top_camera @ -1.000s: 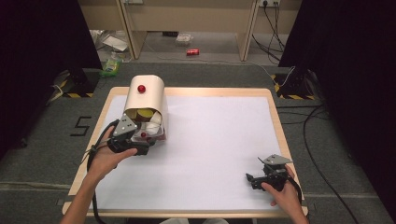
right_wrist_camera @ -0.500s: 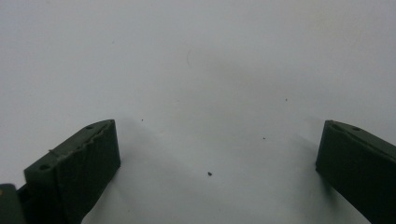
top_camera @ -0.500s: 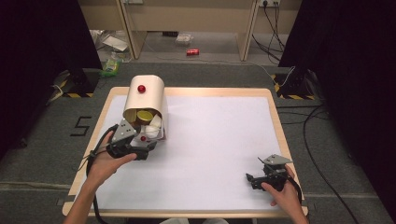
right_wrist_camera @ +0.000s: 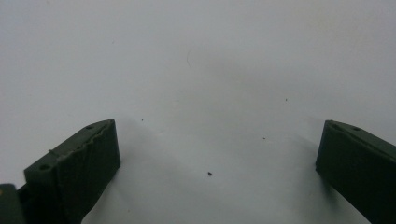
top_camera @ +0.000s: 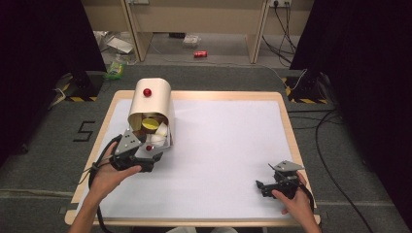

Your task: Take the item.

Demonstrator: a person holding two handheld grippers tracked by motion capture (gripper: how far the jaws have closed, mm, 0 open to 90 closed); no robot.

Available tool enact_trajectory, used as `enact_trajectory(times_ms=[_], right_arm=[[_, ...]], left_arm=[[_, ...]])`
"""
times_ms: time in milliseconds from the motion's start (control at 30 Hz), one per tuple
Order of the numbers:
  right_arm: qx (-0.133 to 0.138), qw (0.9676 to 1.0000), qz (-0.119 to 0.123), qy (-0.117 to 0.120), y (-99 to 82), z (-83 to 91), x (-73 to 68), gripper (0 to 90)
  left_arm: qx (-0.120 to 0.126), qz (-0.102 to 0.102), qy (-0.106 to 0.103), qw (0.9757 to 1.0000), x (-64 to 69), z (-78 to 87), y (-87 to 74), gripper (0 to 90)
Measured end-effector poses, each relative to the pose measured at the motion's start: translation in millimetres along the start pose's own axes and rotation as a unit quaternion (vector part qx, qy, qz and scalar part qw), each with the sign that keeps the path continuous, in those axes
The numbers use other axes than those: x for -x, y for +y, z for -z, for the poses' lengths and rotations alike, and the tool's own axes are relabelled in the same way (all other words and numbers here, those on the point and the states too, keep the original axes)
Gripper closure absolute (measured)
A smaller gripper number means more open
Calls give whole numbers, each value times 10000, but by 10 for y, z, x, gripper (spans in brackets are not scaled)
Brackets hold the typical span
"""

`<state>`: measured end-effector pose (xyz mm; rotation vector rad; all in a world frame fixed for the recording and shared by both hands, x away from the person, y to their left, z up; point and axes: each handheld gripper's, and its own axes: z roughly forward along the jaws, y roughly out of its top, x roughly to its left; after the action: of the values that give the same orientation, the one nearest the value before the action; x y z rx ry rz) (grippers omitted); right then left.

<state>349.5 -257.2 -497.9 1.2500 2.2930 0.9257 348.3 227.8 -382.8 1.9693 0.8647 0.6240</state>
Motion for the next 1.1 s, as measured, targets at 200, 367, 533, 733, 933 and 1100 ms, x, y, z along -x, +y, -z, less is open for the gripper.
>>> enact_trajectory(times_ms=[200,367,533,733,933,1100], right_arm=[[0,10000,1,-1,0,0,0,2],[0,10000,0,-1,0,0,0,2],[0,10000,1,0,0,0,0,2],[0,10000,0,1,0,0,0,2],[-1,10000,-2,0,0,0,0,2],[-1,10000,0,1,0,0,1,2]], left_arm=[[-32,-22,-16,10000,26,21,-20,160],[-29,-21,-5,10000,59,37,-45,160],[-45,-19,-12,10000,85,50,-62,161],[-36,-2,-19,10000,102,60,-80,160],[-17,27,-41,10000,117,73,-101,160],[-19,44,-60,10000,117,81,-108,164]])
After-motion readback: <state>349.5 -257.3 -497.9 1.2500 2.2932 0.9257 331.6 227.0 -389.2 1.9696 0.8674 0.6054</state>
